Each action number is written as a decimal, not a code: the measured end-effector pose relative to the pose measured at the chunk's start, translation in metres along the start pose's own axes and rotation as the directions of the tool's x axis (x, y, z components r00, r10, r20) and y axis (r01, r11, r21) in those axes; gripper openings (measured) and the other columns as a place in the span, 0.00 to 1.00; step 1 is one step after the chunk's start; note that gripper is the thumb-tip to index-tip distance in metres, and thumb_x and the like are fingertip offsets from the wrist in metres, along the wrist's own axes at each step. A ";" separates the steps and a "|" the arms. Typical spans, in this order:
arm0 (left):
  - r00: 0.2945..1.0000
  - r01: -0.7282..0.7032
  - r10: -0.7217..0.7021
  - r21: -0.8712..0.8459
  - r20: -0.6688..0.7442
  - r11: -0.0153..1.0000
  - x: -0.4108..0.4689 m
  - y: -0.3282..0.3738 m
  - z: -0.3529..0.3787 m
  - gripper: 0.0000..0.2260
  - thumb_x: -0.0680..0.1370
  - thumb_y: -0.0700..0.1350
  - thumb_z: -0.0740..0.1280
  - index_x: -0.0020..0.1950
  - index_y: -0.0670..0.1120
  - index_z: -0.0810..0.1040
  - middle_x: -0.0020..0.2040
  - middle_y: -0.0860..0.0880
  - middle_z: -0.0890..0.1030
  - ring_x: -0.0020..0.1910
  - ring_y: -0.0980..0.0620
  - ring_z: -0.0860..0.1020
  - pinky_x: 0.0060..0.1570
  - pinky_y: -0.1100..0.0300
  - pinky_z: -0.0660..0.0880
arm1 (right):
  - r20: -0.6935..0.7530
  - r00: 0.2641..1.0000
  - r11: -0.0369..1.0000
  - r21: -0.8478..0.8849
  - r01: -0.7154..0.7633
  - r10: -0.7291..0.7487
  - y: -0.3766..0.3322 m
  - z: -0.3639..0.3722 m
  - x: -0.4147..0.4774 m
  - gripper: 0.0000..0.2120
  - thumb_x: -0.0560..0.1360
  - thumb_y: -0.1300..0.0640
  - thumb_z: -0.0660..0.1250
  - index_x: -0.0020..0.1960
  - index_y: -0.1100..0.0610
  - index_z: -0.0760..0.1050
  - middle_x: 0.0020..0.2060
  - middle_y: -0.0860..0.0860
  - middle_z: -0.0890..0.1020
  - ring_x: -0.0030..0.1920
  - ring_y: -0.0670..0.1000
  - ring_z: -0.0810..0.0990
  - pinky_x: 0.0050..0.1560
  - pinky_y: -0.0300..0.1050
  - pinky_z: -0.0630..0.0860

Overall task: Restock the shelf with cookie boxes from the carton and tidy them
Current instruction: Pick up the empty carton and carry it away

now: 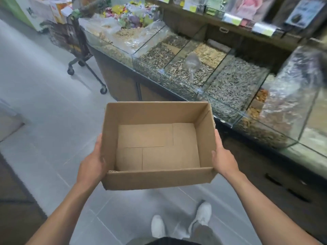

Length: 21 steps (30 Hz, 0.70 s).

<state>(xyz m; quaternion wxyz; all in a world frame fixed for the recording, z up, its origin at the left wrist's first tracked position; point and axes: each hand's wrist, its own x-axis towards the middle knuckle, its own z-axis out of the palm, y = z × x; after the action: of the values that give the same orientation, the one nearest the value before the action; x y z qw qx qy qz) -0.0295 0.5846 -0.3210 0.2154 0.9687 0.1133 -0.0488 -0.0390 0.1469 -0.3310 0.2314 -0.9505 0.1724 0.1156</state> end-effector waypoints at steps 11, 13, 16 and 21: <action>0.846 -0.466 0.451 -0.014 0.283 0.884 -0.063 0.136 0.076 0.37 0.73 0.61 0.45 0.81 0.71 0.34 0.52 0.42 0.81 0.46 0.38 0.79 0.47 0.47 0.73 | -0.174 0.876 0.889 0.182 -0.421 0.450 0.173 -0.008 -0.196 0.43 0.83 0.56 0.55 0.76 0.28 0.25 0.40 0.54 0.79 0.39 0.58 0.78 0.43 0.53 0.72; 0.796 -0.524 0.509 -0.049 0.328 0.850 -0.087 0.164 0.093 0.37 0.74 0.59 0.49 0.80 0.73 0.34 0.49 0.43 0.80 0.43 0.39 0.77 0.45 0.49 0.71 | -0.193 0.830 0.849 0.207 -0.487 0.523 0.202 -0.009 -0.238 0.43 0.83 0.57 0.54 0.76 0.30 0.25 0.41 0.54 0.77 0.42 0.58 0.76 0.46 0.52 0.71; 0.710 -0.621 0.590 -0.052 0.385 0.782 -0.130 0.204 0.123 0.37 0.80 0.52 0.53 0.79 0.74 0.32 0.45 0.43 0.79 0.40 0.40 0.76 0.43 0.48 0.73 | -0.219 0.748 0.777 0.246 -0.579 0.627 0.247 -0.007 -0.305 0.43 0.82 0.58 0.52 0.75 0.30 0.23 0.41 0.54 0.78 0.42 0.59 0.77 0.46 0.51 0.72; 0.560 -0.742 0.684 -0.084 0.467 0.665 -0.219 0.264 0.168 0.39 0.79 0.52 0.55 0.78 0.75 0.32 0.49 0.44 0.82 0.44 0.39 0.81 0.48 0.46 0.76 | -0.203 0.626 0.653 0.353 -0.670 0.753 0.319 0.002 -0.420 0.43 0.81 0.55 0.53 0.76 0.31 0.23 0.43 0.55 0.79 0.45 0.59 0.78 0.49 0.51 0.73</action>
<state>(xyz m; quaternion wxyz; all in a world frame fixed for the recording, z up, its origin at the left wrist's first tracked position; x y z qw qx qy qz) -0.1859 0.2365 -0.3334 0.1775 0.9010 -0.3461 -0.1922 -0.5449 -0.0029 -0.3346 0.2483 -0.7716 0.5855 0.0144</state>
